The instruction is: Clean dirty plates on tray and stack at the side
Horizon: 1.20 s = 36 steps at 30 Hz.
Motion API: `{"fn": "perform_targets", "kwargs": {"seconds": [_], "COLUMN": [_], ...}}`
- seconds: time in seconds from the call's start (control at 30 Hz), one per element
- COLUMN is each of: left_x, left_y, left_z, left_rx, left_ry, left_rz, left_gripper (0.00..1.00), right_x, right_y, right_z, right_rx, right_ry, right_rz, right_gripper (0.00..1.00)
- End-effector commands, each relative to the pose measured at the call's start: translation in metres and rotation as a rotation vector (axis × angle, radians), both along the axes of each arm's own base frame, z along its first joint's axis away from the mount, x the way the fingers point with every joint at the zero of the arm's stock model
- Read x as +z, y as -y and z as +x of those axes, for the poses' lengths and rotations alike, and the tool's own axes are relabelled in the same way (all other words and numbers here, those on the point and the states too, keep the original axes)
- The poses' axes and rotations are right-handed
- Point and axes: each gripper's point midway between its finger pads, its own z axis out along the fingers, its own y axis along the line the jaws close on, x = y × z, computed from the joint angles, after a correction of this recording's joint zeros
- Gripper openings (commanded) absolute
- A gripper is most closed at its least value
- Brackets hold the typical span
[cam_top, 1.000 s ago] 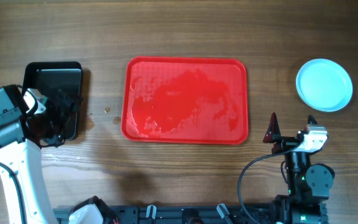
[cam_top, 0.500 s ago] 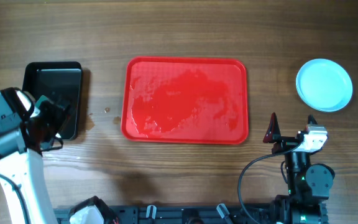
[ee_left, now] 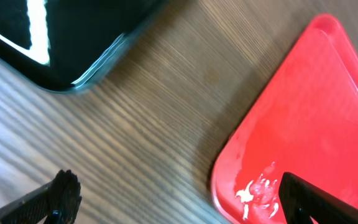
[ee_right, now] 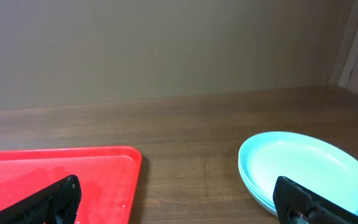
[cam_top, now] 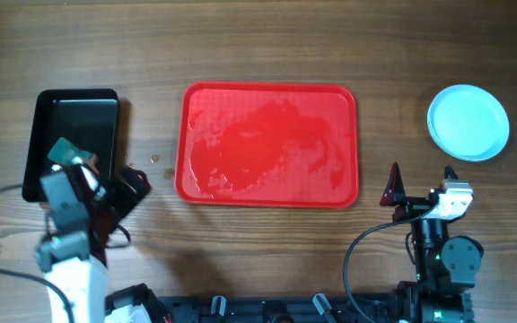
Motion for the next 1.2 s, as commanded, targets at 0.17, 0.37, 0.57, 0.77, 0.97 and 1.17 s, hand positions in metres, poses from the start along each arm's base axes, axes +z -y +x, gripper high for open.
{"fn": "perform_targets", "kwargs": {"seconds": [0.17, 0.37, 0.57, 0.77, 0.97, 1.17], "left_x": [-0.031, -0.019, 0.004, 0.017, 0.021, 0.037], "left_y": [0.04, 0.048, 0.049, 0.048, 0.047, 0.038], "left_z": [-0.012, -0.001, 0.015, 0.024, 0.025, 0.025], "left_rx": [-0.161, -0.212, -0.231, -0.232, -0.231, -0.181], "left_ry": [0.227, 0.4, 0.554, 0.658, 0.733, 0.794], "left_rz": [-0.004, 0.034, 0.073, 0.103, 0.127, 0.184], "left_gripper": [1.0, 1.0, 1.0, 1.0, 1.0, 1.0], "right_x": [0.002, 0.002, 0.002, 0.002, 0.002, 0.002], "right_y": [-0.002, -0.002, -0.002, -0.002, -0.002, -0.002], "right_z": [0.0, 0.0, 0.0, 0.0, 0.0, 0.0], "right_rx": [0.013, 0.014, 0.013, 0.014, 0.014, 0.014], "right_ry": [0.016, 0.016, 0.016, 0.016, 0.016, 0.016], "right_rz": [0.007, 0.007, 0.007, 0.007, 0.007, 0.007], "right_gripper": [1.0, 1.0, 1.0, 1.0, 1.0, 1.0]}}
